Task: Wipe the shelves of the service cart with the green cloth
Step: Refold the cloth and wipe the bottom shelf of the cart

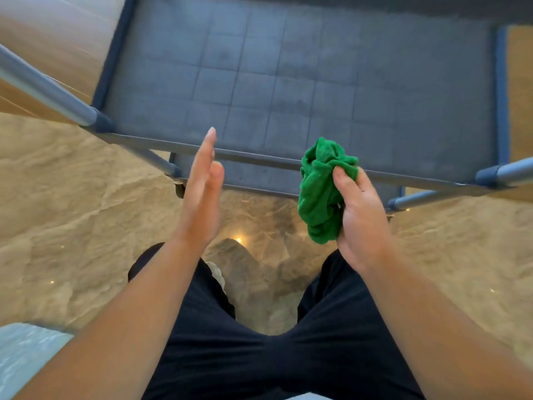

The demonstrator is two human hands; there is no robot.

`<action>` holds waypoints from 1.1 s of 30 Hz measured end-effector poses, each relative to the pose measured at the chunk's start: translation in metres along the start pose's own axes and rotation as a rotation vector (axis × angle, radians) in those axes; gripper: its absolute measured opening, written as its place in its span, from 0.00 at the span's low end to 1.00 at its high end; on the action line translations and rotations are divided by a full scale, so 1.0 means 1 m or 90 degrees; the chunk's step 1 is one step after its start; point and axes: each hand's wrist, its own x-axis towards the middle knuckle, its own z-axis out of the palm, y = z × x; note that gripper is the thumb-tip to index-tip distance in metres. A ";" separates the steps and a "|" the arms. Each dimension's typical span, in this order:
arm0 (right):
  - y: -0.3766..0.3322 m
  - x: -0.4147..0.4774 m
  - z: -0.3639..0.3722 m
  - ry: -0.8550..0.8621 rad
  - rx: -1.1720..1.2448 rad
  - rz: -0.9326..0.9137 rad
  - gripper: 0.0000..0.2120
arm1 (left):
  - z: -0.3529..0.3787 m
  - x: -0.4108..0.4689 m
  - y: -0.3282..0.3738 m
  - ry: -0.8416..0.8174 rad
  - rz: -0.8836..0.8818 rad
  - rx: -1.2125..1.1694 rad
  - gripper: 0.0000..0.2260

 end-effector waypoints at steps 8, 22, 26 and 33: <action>0.071 0.078 -0.028 -0.203 -0.029 -0.027 0.13 | 0.010 0.059 -0.102 0.108 0.296 0.193 0.24; 0.104 0.148 -0.131 -0.070 -0.077 0.014 0.16 | 0.066 0.063 -0.220 0.124 0.345 0.209 0.03; 0.107 0.171 -0.180 0.061 0.015 -0.010 0.18 | 0.096 0.078 -0.250 0.085 0.220 0.216 0.10; 0.135 0.233 -0.243 0.218 -0.040 -0.148 0.19 | 0.147 0.117 -0.314 -0.095 0.076 0.326 0.25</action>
